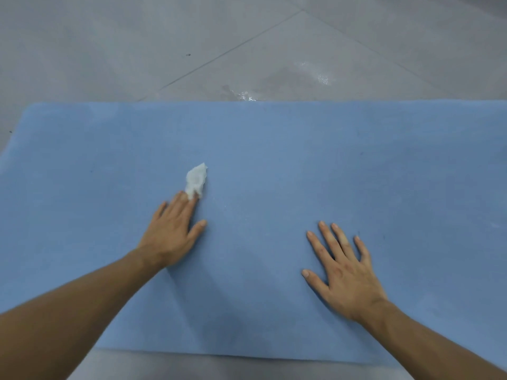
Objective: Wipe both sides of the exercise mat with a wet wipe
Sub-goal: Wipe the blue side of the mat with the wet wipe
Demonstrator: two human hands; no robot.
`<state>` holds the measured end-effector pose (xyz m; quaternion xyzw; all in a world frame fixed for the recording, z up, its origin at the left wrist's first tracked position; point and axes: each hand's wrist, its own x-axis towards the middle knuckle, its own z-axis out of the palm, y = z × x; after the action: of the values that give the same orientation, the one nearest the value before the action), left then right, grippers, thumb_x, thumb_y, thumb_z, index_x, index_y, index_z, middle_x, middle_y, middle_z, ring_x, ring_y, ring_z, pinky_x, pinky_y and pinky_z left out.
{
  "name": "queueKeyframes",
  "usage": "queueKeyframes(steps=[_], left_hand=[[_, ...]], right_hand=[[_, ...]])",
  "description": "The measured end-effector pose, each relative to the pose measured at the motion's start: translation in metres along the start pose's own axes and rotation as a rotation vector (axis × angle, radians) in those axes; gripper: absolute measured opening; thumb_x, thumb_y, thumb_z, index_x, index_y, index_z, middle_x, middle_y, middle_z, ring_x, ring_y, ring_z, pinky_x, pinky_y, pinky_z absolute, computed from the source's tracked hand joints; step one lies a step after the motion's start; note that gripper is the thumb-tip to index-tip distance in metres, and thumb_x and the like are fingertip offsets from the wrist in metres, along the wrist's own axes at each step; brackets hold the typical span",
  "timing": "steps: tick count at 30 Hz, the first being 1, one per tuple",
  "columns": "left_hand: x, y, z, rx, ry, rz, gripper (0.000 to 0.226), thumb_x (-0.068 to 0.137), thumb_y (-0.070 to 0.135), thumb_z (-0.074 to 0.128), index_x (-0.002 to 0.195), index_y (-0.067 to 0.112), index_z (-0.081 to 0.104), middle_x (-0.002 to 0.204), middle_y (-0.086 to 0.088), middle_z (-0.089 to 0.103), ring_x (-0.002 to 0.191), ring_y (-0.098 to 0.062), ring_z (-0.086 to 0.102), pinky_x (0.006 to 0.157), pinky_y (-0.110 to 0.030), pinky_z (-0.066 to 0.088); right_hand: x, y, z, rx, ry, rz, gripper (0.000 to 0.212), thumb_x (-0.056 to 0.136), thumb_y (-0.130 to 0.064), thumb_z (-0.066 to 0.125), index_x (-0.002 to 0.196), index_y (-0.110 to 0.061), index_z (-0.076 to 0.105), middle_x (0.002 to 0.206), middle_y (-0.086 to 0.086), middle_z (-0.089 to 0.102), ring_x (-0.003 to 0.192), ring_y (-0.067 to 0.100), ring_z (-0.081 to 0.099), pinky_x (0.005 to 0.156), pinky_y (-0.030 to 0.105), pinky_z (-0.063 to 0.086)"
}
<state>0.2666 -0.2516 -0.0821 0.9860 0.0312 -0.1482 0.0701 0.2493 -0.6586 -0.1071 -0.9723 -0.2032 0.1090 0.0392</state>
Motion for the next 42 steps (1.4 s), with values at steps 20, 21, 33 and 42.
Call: queueKeyframes(steps=[20, 21, 33, 42], left_hand=[[0.02, 0.019, 0.001, -0.025, 0.077, 0.049, 0.086, 0.095, 0.066, 0.012, 0.164, 0.017, 0.022, 0.171, -0.002, 0.023, 0.159, -0.015, 0.011, 0.126, -0.043, 0.009], [0.021, 0.008, -0.005, -0.034, 0.081, -0.036, 0.081, 0.098, 0.064, 0.015, 0.164, 0.017, 0.02, 0.171, -0.001, 0.021, 0.159, -0.016, 0.01, 0.126, -0.045, 0.011], [-0.02, 0.111, 0.043, 0.096, 0.045, 0.509, 0.071, 0.104, 0.057, 0.031, 0.162, 0.015, 0.029, 0.17, -0.005, 0.025, 0.159, -0.021, 0.013, 0.124, -0.048, 0.008], [0.036, 0.06, 0.008, -0.086, 0.077, 0.134, 0.084, 0.093, 0.064, 0.012, 0.162, 0.018, 0.029, 0.171, 0.005, 0.021, 0.158, -0.012, 0.011, 0.126, -0.048, 0.007]], right_hand=[[0.0, 0.001, 0.002, -0.006, 0.024, -0.004, 0.077, 0.1, -0.073, 0.024, 0.166, -0.035, 0.012, 0.174, -0.008, -0.001, 0.16, 0.015, -0.004, 0.125, 0.053, 0.005], [0.0, 0.001, 0.001, -0.004, 0.022, -0.004, 0.077, 0.1, -0.073, 0.023, 0.166, -0.035, 0.012, 0.174, -0.008, -0.001, 0.16, 0.015, -0.004, 0.125, 0.053, 0.005], [0.0, -0.001, -0.002, 0.001, 0.013, 0.009, 0.078, 0.098, -0.072, 0.026, 0.166, -0.035, 0.013, 0.174, -0.008, 0.0, 0.16, 0.014, -0.004, 0.126, 0.055, 0.01], [0.0, -0.001, -0.002, -0.004, 0.009, 0.009, 0.078, 0.099, -0.072, 0.026, 0.166, -0.035, 0.014, 0.175, -0.007, 0.001, 0.16, 0.015, -0.003, 0.126, 0.055, 0.011]])
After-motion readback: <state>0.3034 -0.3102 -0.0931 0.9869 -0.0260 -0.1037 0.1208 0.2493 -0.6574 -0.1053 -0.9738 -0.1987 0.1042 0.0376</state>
